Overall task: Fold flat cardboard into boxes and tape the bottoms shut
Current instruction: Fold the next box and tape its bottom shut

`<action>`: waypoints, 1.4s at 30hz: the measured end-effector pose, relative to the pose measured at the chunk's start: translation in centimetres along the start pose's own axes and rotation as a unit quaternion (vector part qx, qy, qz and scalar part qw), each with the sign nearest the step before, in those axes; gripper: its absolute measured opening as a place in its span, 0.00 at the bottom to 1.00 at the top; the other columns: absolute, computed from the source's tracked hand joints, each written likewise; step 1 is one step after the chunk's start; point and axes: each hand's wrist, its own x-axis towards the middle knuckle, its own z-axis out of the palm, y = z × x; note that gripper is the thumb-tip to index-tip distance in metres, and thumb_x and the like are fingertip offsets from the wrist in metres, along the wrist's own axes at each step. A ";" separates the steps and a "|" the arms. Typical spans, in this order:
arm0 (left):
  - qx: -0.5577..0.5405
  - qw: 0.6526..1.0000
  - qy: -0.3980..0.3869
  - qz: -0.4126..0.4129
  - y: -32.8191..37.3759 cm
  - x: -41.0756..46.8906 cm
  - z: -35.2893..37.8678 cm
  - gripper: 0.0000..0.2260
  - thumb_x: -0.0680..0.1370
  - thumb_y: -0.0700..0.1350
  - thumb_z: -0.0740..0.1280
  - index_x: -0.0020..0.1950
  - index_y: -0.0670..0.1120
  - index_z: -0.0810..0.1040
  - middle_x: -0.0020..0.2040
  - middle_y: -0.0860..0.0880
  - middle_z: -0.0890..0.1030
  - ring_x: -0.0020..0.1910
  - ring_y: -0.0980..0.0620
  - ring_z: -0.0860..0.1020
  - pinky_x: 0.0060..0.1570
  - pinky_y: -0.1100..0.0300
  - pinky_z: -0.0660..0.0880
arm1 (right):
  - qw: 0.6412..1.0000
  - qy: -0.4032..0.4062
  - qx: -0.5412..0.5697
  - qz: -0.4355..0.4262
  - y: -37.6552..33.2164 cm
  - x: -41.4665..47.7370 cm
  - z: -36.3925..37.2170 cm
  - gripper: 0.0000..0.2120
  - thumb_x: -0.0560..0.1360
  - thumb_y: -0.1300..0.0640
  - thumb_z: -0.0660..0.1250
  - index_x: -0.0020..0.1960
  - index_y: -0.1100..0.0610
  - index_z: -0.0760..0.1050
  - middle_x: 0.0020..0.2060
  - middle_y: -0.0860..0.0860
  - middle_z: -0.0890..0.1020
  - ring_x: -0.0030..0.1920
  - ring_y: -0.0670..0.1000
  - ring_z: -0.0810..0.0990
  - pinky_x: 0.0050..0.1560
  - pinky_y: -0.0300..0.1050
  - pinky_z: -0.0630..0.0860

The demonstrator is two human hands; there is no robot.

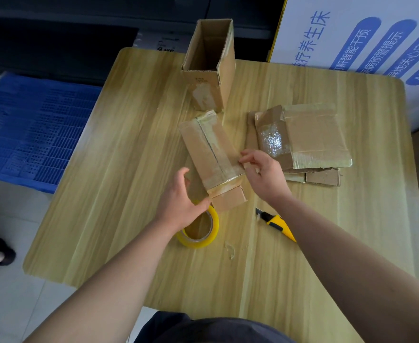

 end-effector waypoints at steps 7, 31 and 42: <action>0.243 0.954 -0.174 -0.028 -1.5 -3.1 3.7 0.57 0.59 0.71 0.71 0.77 0.49 0.47 0.75 0.48 0.53 0.73 0.43 0.56 0.67 0.42 0.63 | 0.993 -0.083 -0.084 -0.011 -3.1 1.6 1.4 0.35 0.70 0.43 0.73 0.73 0.49 0.66 0.67 0.47 0.72 0.64 0.46 0.72 0.61 0.35 0.66; -0.113 0.988 -0.057 -0.082 -0.2 -4.8 -3.4 0.48 0.64 0.54 0.78 0.77 0.49 0.55 0.73 0.44 0.62 0.71 0.47 0.65 0.69 0.54 0.63 | 0.982 -0.084 -0.037 0.167 -1.9 -14.6 2.5 0.38 0.68 0.43 0.75 0.74 0.39 0.61 0.55 0.45 0.79 0.55 0.46 0.79 0.55 0.41 0.77; -0.047 0.992 -0.111 -0.027 1.0 -7.4 -4.6 0.47 0.66 0.55 0.77 0.77 0.52 0.54 0.72 0.47 0.61 0.69 0.47 0.66 0.65 0.56 0.65 | 0.988 -0.045 -0.061 0.136 -2.7 -17.5 1.2 0.17 0.74 0.49 0.69 0.62 0.43 0.74 0.54 0.42 0.80 0.47 0.41 0.82 0.49 0.44 0.80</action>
